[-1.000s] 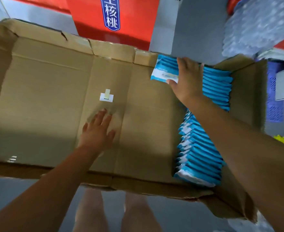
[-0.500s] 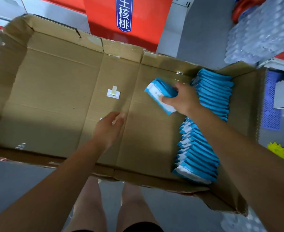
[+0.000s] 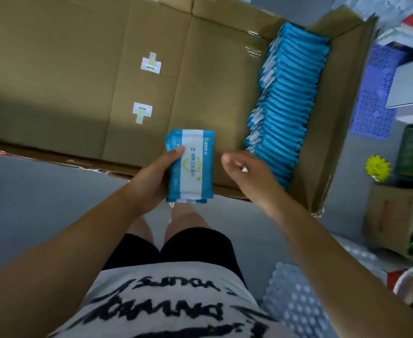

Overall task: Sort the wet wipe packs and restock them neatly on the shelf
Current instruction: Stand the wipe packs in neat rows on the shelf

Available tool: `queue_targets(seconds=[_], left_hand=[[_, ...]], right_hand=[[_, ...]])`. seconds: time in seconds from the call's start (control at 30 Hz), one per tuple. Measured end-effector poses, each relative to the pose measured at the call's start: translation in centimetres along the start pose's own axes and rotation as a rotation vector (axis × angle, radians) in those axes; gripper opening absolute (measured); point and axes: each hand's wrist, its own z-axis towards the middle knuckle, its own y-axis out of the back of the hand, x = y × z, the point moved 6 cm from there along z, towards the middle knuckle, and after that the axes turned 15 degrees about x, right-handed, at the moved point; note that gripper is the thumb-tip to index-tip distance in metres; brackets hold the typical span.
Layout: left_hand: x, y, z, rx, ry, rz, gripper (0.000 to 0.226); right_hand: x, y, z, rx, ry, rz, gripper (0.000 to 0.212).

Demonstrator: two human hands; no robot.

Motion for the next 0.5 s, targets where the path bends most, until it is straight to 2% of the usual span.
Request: queue_targets(seconds=[0.03, 0.1, 0.2, 0.27, 0.4, 0.5], left_hand=[[0.4, 0.2, -0.3, -0.027, 0.016, 0.001, 0.041], [0.8, 0.6, -0.9, -0.073, 0.041, 0.028, 0.038], [0.7, 1.2, -1.6, -0.132, 0.058, 0.095, 0.037], [0.6, 1.2, -1.9, -0.150, 0.033, 0.125, 0.036], [0.4, 0.6, -2.3, -0.149, -0.032, 0.149, 0.038], [0.5, -0.3, -2.7, -0.120, -0.085, 0.176, 0.047]], right_hand=[[-1.4, 1.6, -0.6, -0.076, -0.023, -0.058, 0.012], [-4.4, 4.7, -1.4, -0.189, -0.123, -0.197, 0.037], [-8.5, 7.5, -1.7, -0.188, -0.281, -0.468, 0.056], [-10.1, 7.7, -1.4, -0.175, -0.283, -0.536, 0.066], [-11.4, 7.1, -0.7, -0.246, -0.257, -0.557, 0.076], [-11.5, 6.7, -0.3, -0.239, -0.263, -0.612, 0.071]])
